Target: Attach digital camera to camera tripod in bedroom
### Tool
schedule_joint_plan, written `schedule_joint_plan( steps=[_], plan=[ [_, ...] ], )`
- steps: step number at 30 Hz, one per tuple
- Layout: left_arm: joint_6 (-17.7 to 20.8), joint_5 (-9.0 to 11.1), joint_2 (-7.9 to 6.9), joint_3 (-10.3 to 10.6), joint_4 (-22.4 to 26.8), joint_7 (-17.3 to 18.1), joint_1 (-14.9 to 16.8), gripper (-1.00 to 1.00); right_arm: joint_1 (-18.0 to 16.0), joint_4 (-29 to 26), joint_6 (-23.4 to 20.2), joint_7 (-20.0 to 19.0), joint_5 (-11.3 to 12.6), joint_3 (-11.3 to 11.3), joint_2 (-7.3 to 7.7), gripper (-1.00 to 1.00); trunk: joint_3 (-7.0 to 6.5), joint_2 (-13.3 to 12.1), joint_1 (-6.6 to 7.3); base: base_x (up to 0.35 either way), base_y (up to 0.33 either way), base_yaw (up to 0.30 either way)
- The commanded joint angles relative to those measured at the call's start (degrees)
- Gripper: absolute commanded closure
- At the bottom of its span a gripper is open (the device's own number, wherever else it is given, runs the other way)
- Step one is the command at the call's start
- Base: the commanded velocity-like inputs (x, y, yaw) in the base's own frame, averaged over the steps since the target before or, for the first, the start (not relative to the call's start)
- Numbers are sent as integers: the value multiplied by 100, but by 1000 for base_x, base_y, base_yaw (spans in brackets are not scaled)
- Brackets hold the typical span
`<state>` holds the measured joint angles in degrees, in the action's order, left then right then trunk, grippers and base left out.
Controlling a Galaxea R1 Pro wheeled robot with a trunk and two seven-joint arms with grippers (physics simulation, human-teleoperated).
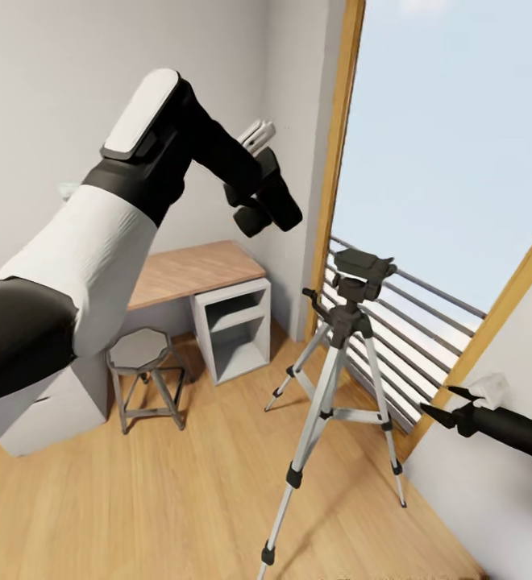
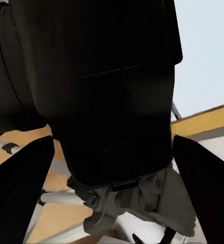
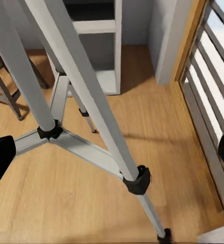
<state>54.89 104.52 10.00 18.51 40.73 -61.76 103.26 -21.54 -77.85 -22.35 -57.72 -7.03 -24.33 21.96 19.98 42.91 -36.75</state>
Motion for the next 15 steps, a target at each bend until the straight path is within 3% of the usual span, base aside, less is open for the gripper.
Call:
schedule_joint_plan(
  steps=[1,4,12,13,14,15],
  plan=[
    [13,41,0,63,18,-27,9,100,-8,-10,-38,-38,-32,-4,-5,-100,8,6,-1,0,0,-264],
    [13,48,0,279,63,68,16,100,-8,-12,-43,-38,-31,-1,-13,-100,8,6,-1,0,0,-258],
    [13,51,0,372,115,92,18,100,-21,-4,-49,-43,-28,10,-69,-100,8,6,-1,0,0,-237],
    [13,51,0,375,118,93,18,100,-24,-2,-49,-44,-30,13,-108,-100,8,6,-1,0,0,-146],
    [13,51,0,389,128,93,19,100,-35,3,-46,-45,-47,29,-368,-100,8,6,-1,0,0,-60],
    [13,51,0,391,130,93,19,100,-37,4,-41,-46,-54,44,-440,-100,8,6,-1,0,0,-48]
  ],
)
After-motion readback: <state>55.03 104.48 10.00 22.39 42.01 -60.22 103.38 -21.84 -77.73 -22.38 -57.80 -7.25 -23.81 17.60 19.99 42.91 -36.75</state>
